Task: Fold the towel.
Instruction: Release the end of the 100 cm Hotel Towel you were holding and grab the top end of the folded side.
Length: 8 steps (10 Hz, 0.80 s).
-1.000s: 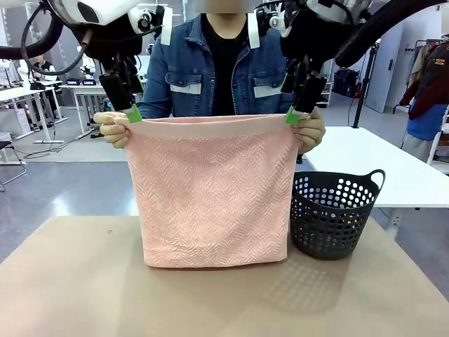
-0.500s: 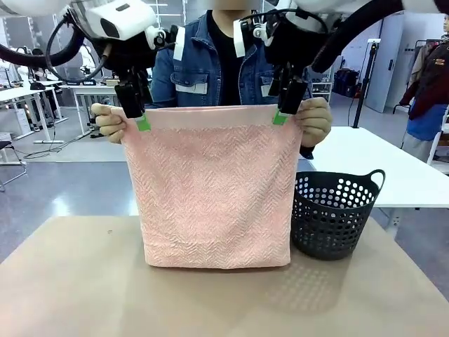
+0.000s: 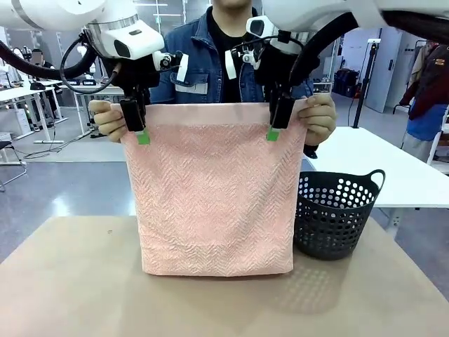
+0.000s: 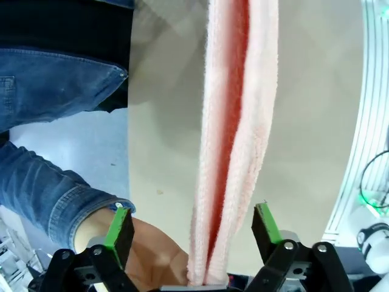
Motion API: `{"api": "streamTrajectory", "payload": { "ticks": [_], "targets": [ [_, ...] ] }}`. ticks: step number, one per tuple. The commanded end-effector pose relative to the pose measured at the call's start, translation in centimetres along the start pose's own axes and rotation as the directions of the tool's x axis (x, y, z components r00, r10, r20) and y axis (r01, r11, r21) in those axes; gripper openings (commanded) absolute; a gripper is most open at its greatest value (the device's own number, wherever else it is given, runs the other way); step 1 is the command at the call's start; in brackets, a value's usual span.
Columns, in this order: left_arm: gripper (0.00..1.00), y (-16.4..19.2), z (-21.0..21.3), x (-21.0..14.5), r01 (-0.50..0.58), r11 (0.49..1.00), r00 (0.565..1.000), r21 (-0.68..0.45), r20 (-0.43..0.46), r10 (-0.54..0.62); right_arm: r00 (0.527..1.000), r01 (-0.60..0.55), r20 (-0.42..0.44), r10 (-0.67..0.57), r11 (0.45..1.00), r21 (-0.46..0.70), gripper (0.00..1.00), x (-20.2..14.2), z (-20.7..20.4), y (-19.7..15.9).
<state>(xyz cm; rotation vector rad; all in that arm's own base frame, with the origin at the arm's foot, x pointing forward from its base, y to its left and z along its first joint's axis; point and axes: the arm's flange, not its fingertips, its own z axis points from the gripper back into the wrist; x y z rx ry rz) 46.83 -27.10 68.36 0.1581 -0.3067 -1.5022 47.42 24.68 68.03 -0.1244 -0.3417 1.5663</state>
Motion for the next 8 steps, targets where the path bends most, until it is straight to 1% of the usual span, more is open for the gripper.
{"api": "streamTrajectory", "payload": {
  "ticks": [1, 2, 3, 4, 5, 6, 8],
  "targets": [
    [0.4, 0.27, 0.56, -0.3, 0.01, 1.0, 1.0, -0.018, -0.002, -0.01, 0.999, 0.006, -0.046, -0.005, 1.0, 0.007, 0.4, 0.24, 0.83, -0.17],
    [0.0, 0.17, 0.49, -0.38, 0.009, 1.0, 1.0, -0.017, 0.003, -0.009, 0.998, 0.013, -0.054, -0.013, 1.0, 0.013, 0.0, 0.18, 0.77, -0.17],
    [0.38, 0.09, 0.35, -0.44, 0.011, 1.0, 1.0, -0.018, -0.004, -0.011, 0.998, 0.017, -0.058, -0.016, 1.0, 0.015, 0.38, 0.23, 0.59, -0.26],
    [0.0, 0.03, 0.41, -0.5, 0.011, 1.0, 1.0, -0.019, -0.002, -0.011, 0.998, 0.022, -0.053, -0.021, 1.0, 0.017, 0.0, 0.26, 0.59, -0.3],
    [0.13, 0.04, 0.48, -0.57, 0.01, 1.0, 1.0, -0.019, -0.002, -0.01, 0.998, 0.028, -0.054, -0.027, 0.999, 0.016, 0.0, 0.27, 0.62, -0.34],
    [0.0, 0.09, 0.56, -0.64, 0.006, 1.0, 1.0, -0.019, 0.0, -0.006, 0.998, 0.029, -0.048, -0.028, 0.999, 0.017, 0.0, 0.21, 0.75, -0.36],
    [0.0, 0.22, 0.65, -0.69, 0.004, 1.0, 1.0, -0.018, 0.004, -0.004, 0.998, 0.033, -0.045, -0.032, 0.999, 0.013, 0.0, 0.18, 0.92, -0.44]
  ]
}}
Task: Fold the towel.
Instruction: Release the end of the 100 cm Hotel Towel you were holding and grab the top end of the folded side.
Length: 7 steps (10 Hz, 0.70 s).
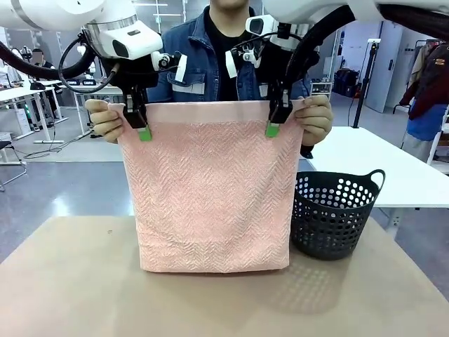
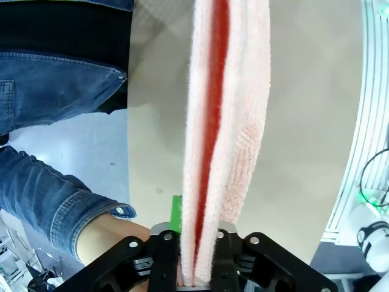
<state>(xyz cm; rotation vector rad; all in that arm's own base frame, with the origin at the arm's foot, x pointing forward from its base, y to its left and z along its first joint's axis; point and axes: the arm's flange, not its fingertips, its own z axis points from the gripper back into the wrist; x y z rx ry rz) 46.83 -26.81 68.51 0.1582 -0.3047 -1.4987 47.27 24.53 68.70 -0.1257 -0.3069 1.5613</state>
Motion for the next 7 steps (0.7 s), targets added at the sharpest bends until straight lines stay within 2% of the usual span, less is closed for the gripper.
{"api": "streamTrajectory", "payload": {
  "ticks": [1, 3, 4, 7],
  "targets": [
    [0.0, 0.16, 0.59, -0.47, 0.01, 1.0, 1.0, -0.017, 0.007, -0.01, 0.999, 0.03, -0.016, -0.03, 0.999, -0.011, 0.0, 0.28, 0.3, -0.4],
    [0.0, 0.47, 0.73, -0.86, 0.039, 0.999, 0.999, -0.001, 0.003, -0.039, 0.999, 0.04, 0.007, -0.04, 0.999, -0.016, 0.0, 0.18, 0.36, -0.45],
    [0.0, 0.03, 0.04, -0.03, -0.001, 1.0, 1.0, 0.0, 0.001, 0.001, 1.0, 0.003, 0.001, -0.003, 1.0, -0.002, 0.0, 0.03, 0.12, -0.03],
    [0.0, 0.03, 0.04, -0.03, -0.001, 1.0, 1.0, 0.0, 0.001, 0.001, 1.0, 0.003, 0.001, -0.003, 1.0, -0.002, 0.0, 0.03, 0.12, -0.03]
  ]
}}
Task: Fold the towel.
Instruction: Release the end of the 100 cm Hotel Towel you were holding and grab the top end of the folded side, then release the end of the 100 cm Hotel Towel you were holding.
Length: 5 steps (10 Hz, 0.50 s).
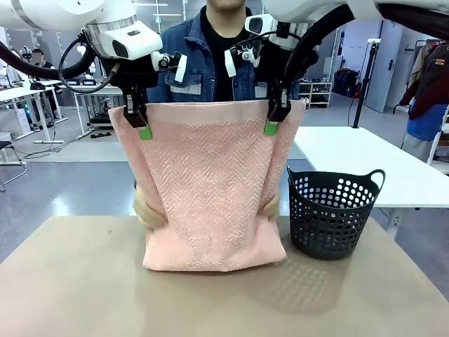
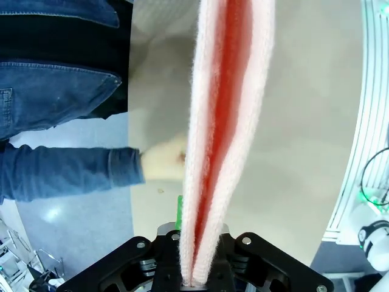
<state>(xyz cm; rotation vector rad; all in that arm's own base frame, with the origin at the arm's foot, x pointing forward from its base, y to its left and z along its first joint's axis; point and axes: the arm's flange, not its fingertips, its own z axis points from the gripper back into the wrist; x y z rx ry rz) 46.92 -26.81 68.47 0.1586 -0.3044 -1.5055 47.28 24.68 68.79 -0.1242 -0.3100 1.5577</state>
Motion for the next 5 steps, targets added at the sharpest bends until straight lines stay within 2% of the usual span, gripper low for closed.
{"api": "streamTrajectory", "payload": {
  "ticks": [1, 5],
  "targets": [
    [0.0, -0.04, 0.1, -0.03, -0.008, 1.0, 1.0, 0.001, 0.0, 0.008, 1.0, -0.001, -0.001, 0.001, 1.0, -0.001, 0.0, -0.13, 0.05, 0.0],
    [0.0, -0.04, 0.1, -0.03, -0.008, 1.0, 1.0, 0.001, 0.0, 0.008, 1.0, -0.001, -0.001, 0.001, 1.0, -0.001, 0.0, -0.13, 0.05, 0.0]
  ]
}}
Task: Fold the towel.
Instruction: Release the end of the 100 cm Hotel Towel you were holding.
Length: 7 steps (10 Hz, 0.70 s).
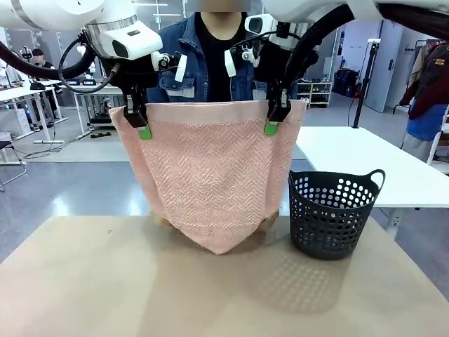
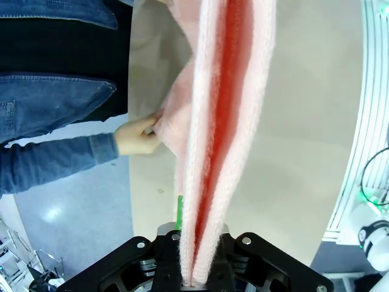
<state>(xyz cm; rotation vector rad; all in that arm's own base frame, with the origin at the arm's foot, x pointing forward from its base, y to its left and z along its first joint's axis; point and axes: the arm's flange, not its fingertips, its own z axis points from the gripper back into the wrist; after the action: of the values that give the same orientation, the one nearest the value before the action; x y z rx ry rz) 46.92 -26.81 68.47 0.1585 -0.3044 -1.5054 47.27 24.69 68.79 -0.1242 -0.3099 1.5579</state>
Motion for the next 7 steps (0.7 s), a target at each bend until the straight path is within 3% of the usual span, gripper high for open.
{"api": "streamTrajectory", "payload": {
  "ticks": [1, 7],
  "targets": [
    [0.0, -0.04, 0.1, -0.03, -0.008, 1.0, 1.0, 0.001, 0.0, 0.008, 1.0, -0.001, -0.001, 0.001, 1.0, -0.001, 0.0, -0.14, 0.05, -0.01],
    [0.0, -0.04, 0.1, -0.03, -0.008, 1.0, 1.0, 0.001, 0.0, 0.008, 1.0, -0.001, -0.001, 0.001, 1.0, -0.001, 0.0, -0.14, 0.05, -0.01]
  ]
}}
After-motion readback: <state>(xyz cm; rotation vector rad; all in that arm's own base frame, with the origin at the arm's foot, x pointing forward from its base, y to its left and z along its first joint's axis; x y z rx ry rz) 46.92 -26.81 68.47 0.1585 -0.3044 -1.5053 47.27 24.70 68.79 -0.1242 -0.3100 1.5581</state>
